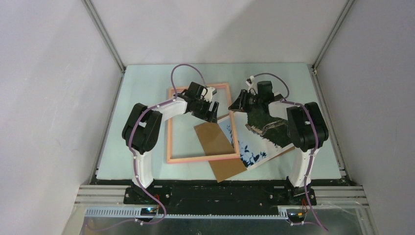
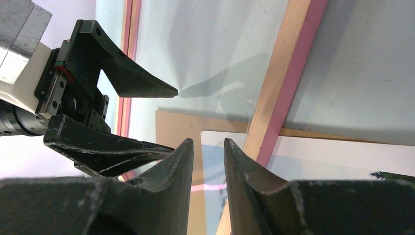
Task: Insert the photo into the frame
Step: Place the photo frame item in the photo frame.
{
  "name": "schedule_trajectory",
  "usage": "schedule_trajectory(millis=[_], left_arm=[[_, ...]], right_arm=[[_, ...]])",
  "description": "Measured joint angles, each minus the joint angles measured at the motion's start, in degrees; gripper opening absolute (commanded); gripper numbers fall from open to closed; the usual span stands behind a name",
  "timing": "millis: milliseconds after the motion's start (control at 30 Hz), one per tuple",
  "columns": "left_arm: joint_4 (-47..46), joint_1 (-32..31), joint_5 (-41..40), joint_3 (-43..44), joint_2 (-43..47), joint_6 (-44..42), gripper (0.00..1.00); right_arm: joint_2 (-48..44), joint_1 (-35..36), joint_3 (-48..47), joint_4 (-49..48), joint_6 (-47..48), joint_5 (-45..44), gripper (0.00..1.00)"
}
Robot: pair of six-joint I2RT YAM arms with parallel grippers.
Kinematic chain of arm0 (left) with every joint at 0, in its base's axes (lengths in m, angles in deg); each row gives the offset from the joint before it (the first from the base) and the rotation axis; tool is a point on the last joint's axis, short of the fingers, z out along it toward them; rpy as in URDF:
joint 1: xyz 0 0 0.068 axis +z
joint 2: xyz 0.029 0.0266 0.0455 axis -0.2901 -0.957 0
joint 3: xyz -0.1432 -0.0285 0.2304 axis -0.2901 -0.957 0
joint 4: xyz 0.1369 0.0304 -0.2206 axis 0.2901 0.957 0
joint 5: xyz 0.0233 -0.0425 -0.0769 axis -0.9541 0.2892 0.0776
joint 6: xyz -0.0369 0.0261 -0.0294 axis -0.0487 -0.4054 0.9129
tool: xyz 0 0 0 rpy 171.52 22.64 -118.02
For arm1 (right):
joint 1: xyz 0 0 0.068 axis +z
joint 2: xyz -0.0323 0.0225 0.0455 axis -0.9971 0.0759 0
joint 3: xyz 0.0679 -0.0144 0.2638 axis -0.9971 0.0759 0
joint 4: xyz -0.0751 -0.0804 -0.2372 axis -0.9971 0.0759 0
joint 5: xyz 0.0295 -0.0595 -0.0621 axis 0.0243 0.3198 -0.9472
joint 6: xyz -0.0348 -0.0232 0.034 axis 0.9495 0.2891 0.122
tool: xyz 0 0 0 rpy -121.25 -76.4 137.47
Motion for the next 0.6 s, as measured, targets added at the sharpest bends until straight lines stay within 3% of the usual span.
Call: schedule_trajectory(millis=[233, 600], left_arm=[[0.0, 0.0, 0.1, 0.0, 0.1, 0.0, 0.93], [1.5, 0.0, -1.9, -1.7, 5.0, -0.9, 1.00]], right_arm=[[-0.5, 0.0, 0.0, 0.4, 0.9, -0.9, 0.36], [-4.3, 0.3, -0.8, 4.1, 9.0, -7.4, 0.51]])
